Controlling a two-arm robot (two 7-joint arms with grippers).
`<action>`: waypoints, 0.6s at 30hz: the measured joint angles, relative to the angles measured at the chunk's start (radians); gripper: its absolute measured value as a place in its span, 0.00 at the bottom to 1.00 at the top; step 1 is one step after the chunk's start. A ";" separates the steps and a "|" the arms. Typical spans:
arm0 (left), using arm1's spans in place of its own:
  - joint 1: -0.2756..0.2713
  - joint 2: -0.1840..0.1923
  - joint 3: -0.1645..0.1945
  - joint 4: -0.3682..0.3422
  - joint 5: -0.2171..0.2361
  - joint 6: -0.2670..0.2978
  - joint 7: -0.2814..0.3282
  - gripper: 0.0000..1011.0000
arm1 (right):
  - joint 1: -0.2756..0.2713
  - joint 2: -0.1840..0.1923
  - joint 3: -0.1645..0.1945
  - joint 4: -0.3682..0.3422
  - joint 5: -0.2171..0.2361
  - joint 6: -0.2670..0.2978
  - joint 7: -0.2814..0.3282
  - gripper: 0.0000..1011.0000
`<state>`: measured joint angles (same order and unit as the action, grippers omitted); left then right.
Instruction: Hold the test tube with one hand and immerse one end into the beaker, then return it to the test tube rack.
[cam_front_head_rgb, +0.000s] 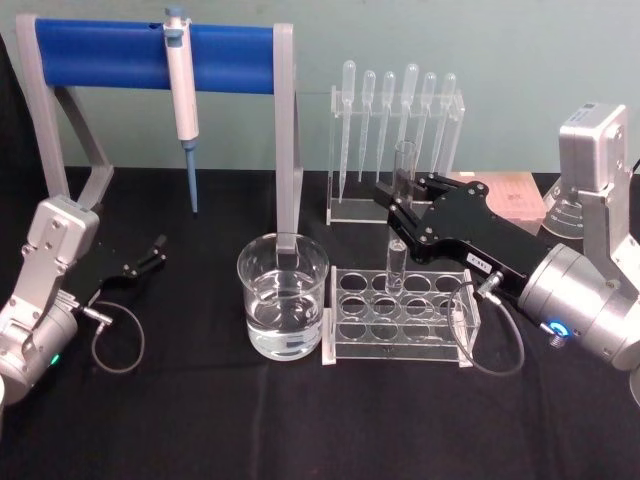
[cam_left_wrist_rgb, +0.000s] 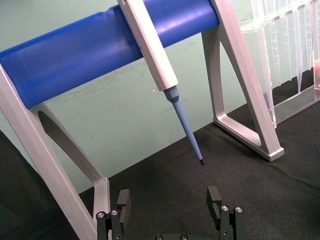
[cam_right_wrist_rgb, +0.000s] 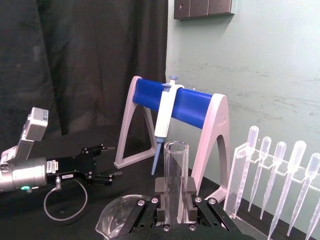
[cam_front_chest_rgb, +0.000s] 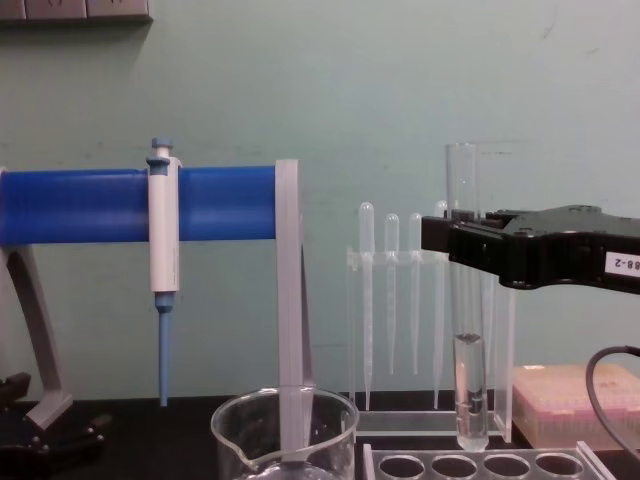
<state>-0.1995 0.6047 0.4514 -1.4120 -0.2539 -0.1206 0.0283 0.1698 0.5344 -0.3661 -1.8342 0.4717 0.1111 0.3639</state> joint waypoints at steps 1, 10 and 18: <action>0.000 0.000 0.000 0.000 0.000 0.000 0.000 0.99 | 0.000 0.000 0.000 0.000 0.000 0.000 0.000 0.22; 0.000 0.000 0.000 0.000 0.000 0.000 0.000 0.99 | 0.035 -0.015 -0.009 -0.021 -0.009 0.016 0.022 0.22; 0.000 0.000 0.000 0.000 0.000 0.000 0.000 0.99 | 0.158 -0.098 -0.093 0.059 -0.035 0.029 0.055 0.22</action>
<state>-0.1995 0.6047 0.4514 -1.4120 -0.2539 -0.1205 0.0283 0.3281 0.4361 -0.4595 -1.7747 0.4370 0.1405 0.4186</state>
